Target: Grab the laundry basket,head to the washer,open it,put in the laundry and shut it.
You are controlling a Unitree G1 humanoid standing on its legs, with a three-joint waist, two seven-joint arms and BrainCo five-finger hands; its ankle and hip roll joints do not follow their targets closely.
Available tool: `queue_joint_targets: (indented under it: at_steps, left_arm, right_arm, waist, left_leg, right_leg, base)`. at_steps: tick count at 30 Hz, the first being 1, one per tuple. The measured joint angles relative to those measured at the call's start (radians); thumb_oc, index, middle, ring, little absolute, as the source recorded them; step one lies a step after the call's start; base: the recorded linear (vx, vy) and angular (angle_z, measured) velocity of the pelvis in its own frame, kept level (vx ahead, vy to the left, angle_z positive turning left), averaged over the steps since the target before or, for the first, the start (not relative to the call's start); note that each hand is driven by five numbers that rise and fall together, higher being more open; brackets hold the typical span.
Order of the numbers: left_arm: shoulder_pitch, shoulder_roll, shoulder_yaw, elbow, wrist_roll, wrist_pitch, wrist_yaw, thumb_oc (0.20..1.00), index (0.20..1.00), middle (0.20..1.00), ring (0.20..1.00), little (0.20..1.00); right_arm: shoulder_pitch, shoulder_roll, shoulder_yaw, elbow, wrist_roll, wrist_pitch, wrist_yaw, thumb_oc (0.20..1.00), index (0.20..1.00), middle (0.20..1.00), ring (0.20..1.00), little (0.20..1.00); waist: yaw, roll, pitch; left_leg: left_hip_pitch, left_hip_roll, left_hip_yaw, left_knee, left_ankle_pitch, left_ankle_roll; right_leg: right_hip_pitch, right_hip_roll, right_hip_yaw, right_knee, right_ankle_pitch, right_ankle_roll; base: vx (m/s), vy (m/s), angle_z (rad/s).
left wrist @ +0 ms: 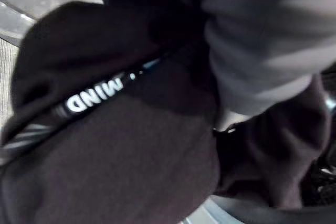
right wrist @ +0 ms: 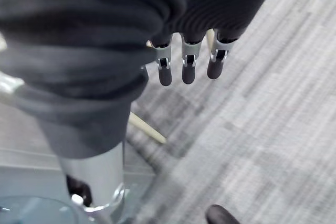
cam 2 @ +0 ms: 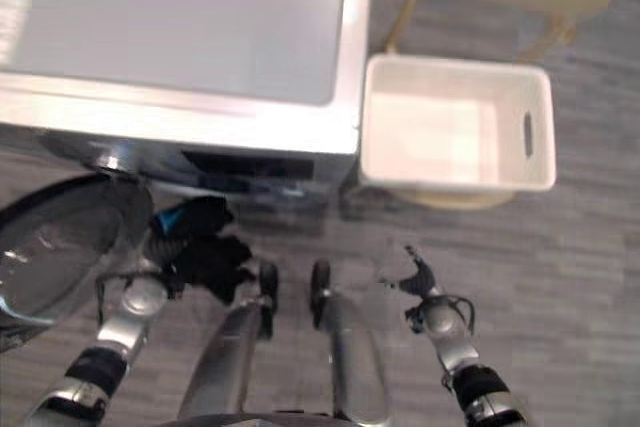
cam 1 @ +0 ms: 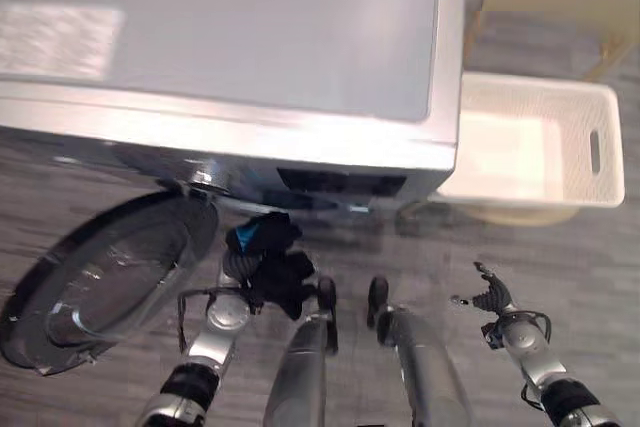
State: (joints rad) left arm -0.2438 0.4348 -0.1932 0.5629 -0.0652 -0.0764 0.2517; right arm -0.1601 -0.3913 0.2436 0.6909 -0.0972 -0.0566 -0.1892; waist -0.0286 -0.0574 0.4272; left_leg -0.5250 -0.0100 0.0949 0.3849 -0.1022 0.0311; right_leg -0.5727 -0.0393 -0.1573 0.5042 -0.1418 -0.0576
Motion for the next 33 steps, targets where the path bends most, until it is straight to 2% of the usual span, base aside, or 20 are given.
queue_joint_targets:
  at_steps: [2, 3, 5, 7, 8, 10, 11, 13, 14, 16, 19, 22, 24, 26, 28, 30, 31, 32, 33]
  left_arm:
    - [-0.078, 0.013, -0.001, -0.005, 0.001, -0.001, 0.058, 0.200, 0.200, 0.200, 0.200, 0.200]
    - [-0.150, 0.045, -0.006, -0.012, 0.002, -0.001, 0.107, 0.200, 0.200, 0.200, 0.200, 0.200]
    - [-0.251, 0.103, -0.025, -0.017, 0.006, -0.002, 0.166, 0.200, 0.200, 0.200, 0.200, 0.200]
    - [-0.278, 0.127, -0.040, -0.020, 0.039, 0.007, 0.213, 0.200, 0.200, 0.200, 0.200, 0.200]
    - [-0.345, 0.189, -0.065, -0.033, 0.098, 0.012, 0.264, 0.200, 0.200, 0.200, 0.200, 0.200]
    - [-0.434, 0.224, -0.072, -0.026, 0.134, 0.019, 0.302, 0.200, 0.200, 0.200, 0.200, 0.200]
    - [-0.487, 0.242, -0.103, 0.005, 0.155, 0.032, 0.322, 0.200, 0.200, 0.200, 0.200, 0.200]
    - [-0.629, 0.287, -0.186, 0.085, 0.174, 0.064, 0.370, 0.200, 0.200, 0.200, 0.200, 0.200]
    - [-0.645, 0.285, -0.177, 0.080, 0.188, 0.064, 0.382, 0.200, 0.200, 0.200, 0.200, 0.200]
    - [-0.738, 0.313, -0.287, 0.114, 0.205, 0.087, 0.438, 0.200, 0.200, 0.200, 0.200, 0.200]
    - [-0.873, 0.332, -0.318, 0.114, 0.244, 0.088, 0.509, 0.200, 0.200, 0.200, 0.200, 0.200]
    - [-1.088, 0.395, -0.526, 0.212, 0.246, 0.110, 0.534, 0.200, 0.200, 0.200, 0.200, 0.200]
    - [-1.251, 0.439, -0.575, 0.203, 0.280, 0.117, 0.571, 0.200, 0.200, 0.200, 0.200, 0.200]
    - [-1.292, 0.445, -0.611, 0.180, 0.291, 0.130, 0.586, 0.200, 0.200, 0.200, 0.200, 0.200]
    - [-1.388, 0.483, -0.712, 0.132, 0.365, 0.149, 0.608, 0.200, 0.200, 0.200, 0.200, 0.200]
    - [-1.442, 0.487, -0.747, 0.125, 0.418, 0.164, 0.632, 0.200, 0.200, 0.200, 0.200, 0.200]
    - [-1.477, 0.500, -0.813, 0.131, 0.461, 0.185, 0.632, 0.862, 0.862, 0.862, 0.862, 0.862]
    - [-1.483, 0.502, -0.834, 0.133, 0.497, 0.200, 0.629, 1.000, 1.000, 1.000, 1.000, 1.000]
    - [-1.482, 0.502, -0.846, 0.132, 0.526, 0.211, 0.620, 1.000, 1.000, 1.000, 1.000, 1.000]
  right_arm:
    - [-0.006, 0.002, 0.006, -0.021, 0.002, -0.002, -0.014, 1.000, 1.000, 1.000, 1.000, 1.000]
    - [-0.023, 0.006, 0.008, -0.059, 0.024, -0.012, -0.027, 1.000, 1.000, 1.000, 1.000, 1.000]
    - [-0.073, 0.019, 0.008, -0.094, 0.037, -0.033, -0.049, 1.000, 1.000, 1.000, 1.000, 1.000]
    - [-0.083, 0.011, 0.033, -0.119, 0.038, -0.034, -0.059, 1.000, 1.000, 1.000, 1.000, 1.000]
    - [-0.085, -0.007, 0.037, -0.176, 0.038, -0.062, -0.071, 1.000, 1.000, 1.000, 1.000, 1.000]
    - [-0.103, -0.008, 0.029, -0.202, 0.040, -0.078, -0.084, 1.000, 1.000, 1.000, 1.000, 1.000]
    - [-0.107, -0.008, 0.032, -0.202, 0.047, -0.079, -0.090, 1.000, 1.000, 1.000, 1.000, 1.000]
    - [-0.107, -0.011, 0.038, -0.205, 0.068, -0.100, -0.095, 1.000, 1.000, 1.000, 1.000, 1.000]
    - [-0.110, -0.011, 0.037, -0.202, 0.069, -0.101, -0.096, 1.000, 1.000, 1.000, 1.000, 1.000]
    - [-0.107, -0.026, 0.072, -0.207, 0.080, -0.124, -0.108, 1.000, 1.000, 1.000, 1.000, 1.000]
    - [-0.124, -0.032, 0.072, -0.213, 0.080, -0.152, -0.118, 1.000, 1.000, 1.000, 1.000, 1.000]
    - [-0.162, -0.074, 0.125, -0.218, 0.109, -0.175, -0.115, 1.000, 1.000, 1.000, 1.000, 1.000]
    - [-0.190, -0.089, 0.112, -0.240, 0.128, -0.189, -0.114, 1.000, 1.000, 1.000, 1.000, 1.000]
    - [-0.187, -0.096, 0.125, -0.250, 0.147, -0.192, -0.112, 1.000, 1.000, 1.000, 1.000, 1.000]
    - [-0.180, -0.123, 0.125, -0.270, 0.149, -0.215, -0.102, 1.000, 1.000, 1.000, 1.000, 1.000]
    - [-0.187, -0.132, 0.120, -0.270, 0.159, -0.218, -0.094, 1.000, 1.000, 1.000, 1.000, 1.000]
    - [-0.187, -0.139, 0.129, -0.272, 0.175, -0.225, -0.092, 1.000, 1.000, 1.000, 1.000, 1.000]
    - [-0.187, -0.140, 0.126, -0.272, 0.179, -0.226, -0.093, 1.000, 1.000, 1.000, 1.000, 1.000]
    - [-0.186, -0.142, 0.122, -0.273, 0.182, -0.231, -0.095, 1.000, 1.000, 1.000, 1.000, 1.000]
  waist:
    - [-0.004, 0.001, 0.025]
    - [-0.019, -0.010, 0.036]
    - [-0.028, -0.021, 0.053]
    - [-0.035, -0.025, 0.049]
    - [-0.048, -0.024, 0.047]
    - [-0.061, -0.027, 0.049]
    - [-0.070, -0.027, 0.049]
    - [-0.082, -0.027, 0.049]
    - [-0.087, -0.026, 0.050]
    - [-0.103, -0.025, 0.049]
    - [-0.102, -0.024, 0.049]
    - [-0.106, -0.023, 0.048]
    - [-0.106, -0.021, 0.049]
    - [-0.104, -0.018, 0.047]
    - [-0.098, -0.008, 0.036]
    - [-0.098, -0.004, 0.038]
    - [-0.097, -0.003, 0.038]
    - [-0.098, -0.003, 0.037]
    - [-0.094, 0.000, 0.036]
  left_leg:
    - [-0.089, -0.001, 0.009, 0.110, -0.036, 0.013]
    - [-0.174, -0.001, 0.008, 0.201, -0.071, 0.018]
    - [-0.276, 0.005, 0.013, 0.320, -0.116, 0.024]
    - [-0.326, 0.024, 0.035, 0.384, -0.132, 0.021]
    - [-0.423, 0.035, 0.036, 0.474, -0.182, 0.042]
    - [-0.511, 0.038, 0.038, 0.518, -0.185, 0.043]
    - [-0.549, 0.042, 0.039, 0.547, -0.182, 0.049]
    - [-0.629, 0.054, 0.038, 0.632, -0.210, 0.058]
    - [-0.637, 0.054, 0.041, 0.634, -0.210, 0.058]
    - [-0.665, 0.052, 0.035, 0.659, -0.213, 0.061]
    - [-0.741, 0.052, 0.028, 0.697, -0.218, 0.059]
    - [-0.807, 0.053, 0.028, 0.737, -0.219, 0.061]
    - [-0.862, 0.053, 0.030, 0.758, -0.214, 0.061]
    - [-0.868, 0.054, 0.029, 0.765, -0.215, 0.061]
    - [-0.907, 0.054, 0.027, 0.771, -0.214, 0.062]
    - [-0.928, 0.057, 0.031, 0.779, -0.212, 0.063]
    - [-0.939, 0.061, 0.031, 0.792, -0.213, 0.063]
    - [-0.943, 0.063, 0.031, 0.799, -0.215, 0.063]
    - [-0.948, 0.067, 0.031, 0.803, -0.217, 0.063]
  right_leg:
    - [-0.082, -0.017, 0.007, 0.095, -0.012, 0.002]
    - [-0.153, -0.031, 0.004, 0.169, -0.049, 0.003]
    - [-0.249, -0.042, 0.008, 0.265, -0.087, -0.002]
    - [-0.303, -0.040, 0.020, 0.313, -0.093, 0.006]
    - [-0.389, -0.041, 0.020, 0.398, -0.139, -0.001]
    - [-0.476, -0.046, 0.021, 0.439, -0.140, -0.003]
    - [-0.515, -0.046, 0.021, 0.465, -0.135, -0.003]
    - [-0.587, -0.049, 0.015, 0.541, -0.157, -0.016]
    - [-0.596, -0.050, 0.017, 0.543, -0.156, -0.015]
    - [-0.622, -0.059, 0.013, 0.574, -0.160, -0.016]
    - [-0.693, -0.065, 0.004, 0.611, -0.174, -0.025]
    - [-0.758, -0.071, 0.003, 0.657, -0.179, -0.030]
    - [-0.816, -0.076, 0.003, 0.683, -0.181, -0.034]
    - [-0.823, -0.077, 0.004, 0.691, -0.182, -0.036]
    - [-0.860, -0.076, 0.003, 0.696, -0.184, -0.039]
    - [-0.883, -0.075, 0.006, 0.703, -0.184, -0.039]
    - [-0.894, -0.072, 0.007, 0.712, -0.184, -0.039]
    - [-0.899, -0.070, 0.008, 0.715, -0.184, -0.039]
    - [-0.903, -0.066, 0.009, 0.717, -0.184, -0.039]
  base:
    - [-0.13, 0.032, -0.05]
    - [-0.07, 0.015, 0.12]
    - [-0.10, 0.031, 0.01]
    - [-0.07, 0.029, -0.13]
    - [-0.03, 0.028, -0.08]
    - [0.00, 0.000, 0.00]
    - [0.00, 0.000, 0.00]
    - [0.01, 0.023, -0.07]
    - [0.02, 0.027, -0.06]
    - [0.02, 0.010, 0.09]
    - [0.01, 0.013, 0.09]
    - [0.01, 0.012, 0.07]
    - [0.01, 0.008, 0.03]
    - [0.00, 0.000, 0.00]
    - [0.01, -0.002, 0.02]
    - [0.01, 0.002, -0.03]
    - [0.02, -0.002, -0.06]
    - [0.00, -0.013, -0.10]
    - [-0.01, -0.010, -0.08]
